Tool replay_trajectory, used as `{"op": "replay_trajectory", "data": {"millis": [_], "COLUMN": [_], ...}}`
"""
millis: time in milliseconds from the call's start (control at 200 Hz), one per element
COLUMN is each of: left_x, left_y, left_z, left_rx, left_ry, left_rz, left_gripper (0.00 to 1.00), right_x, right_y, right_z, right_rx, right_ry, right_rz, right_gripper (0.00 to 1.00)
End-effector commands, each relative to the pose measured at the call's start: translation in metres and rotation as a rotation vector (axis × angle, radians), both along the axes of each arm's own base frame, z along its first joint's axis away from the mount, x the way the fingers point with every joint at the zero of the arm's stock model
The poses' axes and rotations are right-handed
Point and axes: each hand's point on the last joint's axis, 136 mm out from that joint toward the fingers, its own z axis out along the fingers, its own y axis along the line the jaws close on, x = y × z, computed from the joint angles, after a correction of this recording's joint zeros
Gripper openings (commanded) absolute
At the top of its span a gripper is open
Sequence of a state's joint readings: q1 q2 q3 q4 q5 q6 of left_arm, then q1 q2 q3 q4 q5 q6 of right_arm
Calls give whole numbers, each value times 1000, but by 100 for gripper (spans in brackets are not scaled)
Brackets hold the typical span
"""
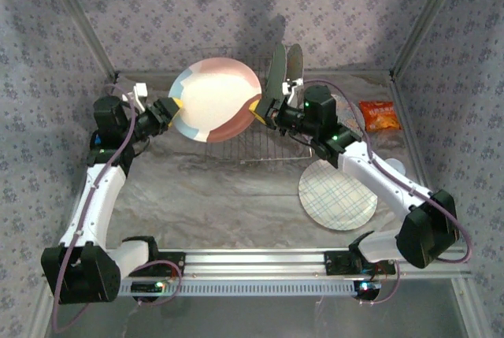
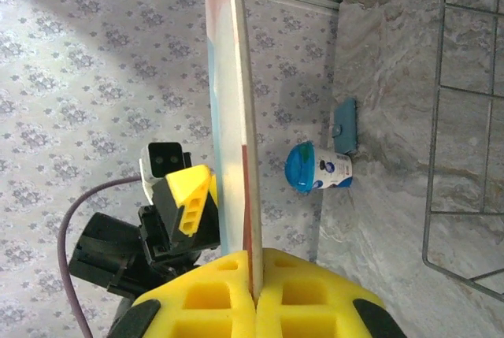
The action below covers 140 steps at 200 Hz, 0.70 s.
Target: Load the plates into the dish rack
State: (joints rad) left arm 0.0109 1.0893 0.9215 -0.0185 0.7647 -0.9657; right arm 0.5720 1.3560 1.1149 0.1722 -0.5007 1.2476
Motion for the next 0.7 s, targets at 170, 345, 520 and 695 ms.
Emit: {"op": "replay_trajectory", "data": {"millis": [170, 345, 520, 695], "left_x": [-1, -1, -2, -3], "left_y": [-2, -1, -3, -3], "left_z": [15, 19, 27, 37], "left_rx": [-10, -10, -14, -25], "left_ry": [-59, -66, -85, -106], "left_rz": [-3, -2, -11, -14], "left_gripper": [13, 0, 0, 0], "right_x": [4, 7, 9, 12], "right_y": [-1, -3, -4, -8], "right_z": [13, 1, -9, -23], "right_rx": [57, 41, 25, 11], "right_ry": [-43, -19, -3, 26], "right_rz": [-9, -15, -15, -24], "right_gripper": [0, 0, 0, 32]}}
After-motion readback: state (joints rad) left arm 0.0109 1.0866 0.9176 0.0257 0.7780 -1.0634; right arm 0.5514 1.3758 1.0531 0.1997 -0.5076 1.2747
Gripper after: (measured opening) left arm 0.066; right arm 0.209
